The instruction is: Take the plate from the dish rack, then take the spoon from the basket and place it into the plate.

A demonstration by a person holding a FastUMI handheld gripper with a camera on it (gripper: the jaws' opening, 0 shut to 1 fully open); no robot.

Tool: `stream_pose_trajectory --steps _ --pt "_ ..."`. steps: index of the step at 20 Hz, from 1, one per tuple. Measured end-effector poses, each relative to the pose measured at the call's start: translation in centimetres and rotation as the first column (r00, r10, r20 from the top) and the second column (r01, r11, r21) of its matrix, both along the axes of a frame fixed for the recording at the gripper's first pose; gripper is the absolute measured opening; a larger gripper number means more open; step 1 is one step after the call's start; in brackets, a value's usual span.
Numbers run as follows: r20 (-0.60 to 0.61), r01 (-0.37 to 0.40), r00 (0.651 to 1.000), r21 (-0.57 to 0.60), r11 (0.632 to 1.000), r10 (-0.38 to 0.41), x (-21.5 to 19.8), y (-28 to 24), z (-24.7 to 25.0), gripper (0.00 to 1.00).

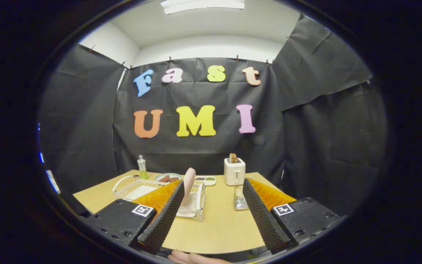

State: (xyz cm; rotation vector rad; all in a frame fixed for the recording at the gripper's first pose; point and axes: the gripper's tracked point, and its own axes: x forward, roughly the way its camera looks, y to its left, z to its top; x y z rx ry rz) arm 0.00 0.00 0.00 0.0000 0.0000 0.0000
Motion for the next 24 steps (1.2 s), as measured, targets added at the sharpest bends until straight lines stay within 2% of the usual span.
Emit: stream_pose_trajectory --steps 14,19,24 --pt "-0.008 -0.012 1.0 -0.005 1.0 0.012 0.8 0.3 -0.4 1.0" --pt "-0.039 -0.047 0.998 -0.018 0.999 0.046 3.6 2.5 0.6 1.0" --pt "-0.107 -0.061 0.993 -0.066 0.996 0.054 9.7 5.5 2.3 1.0"
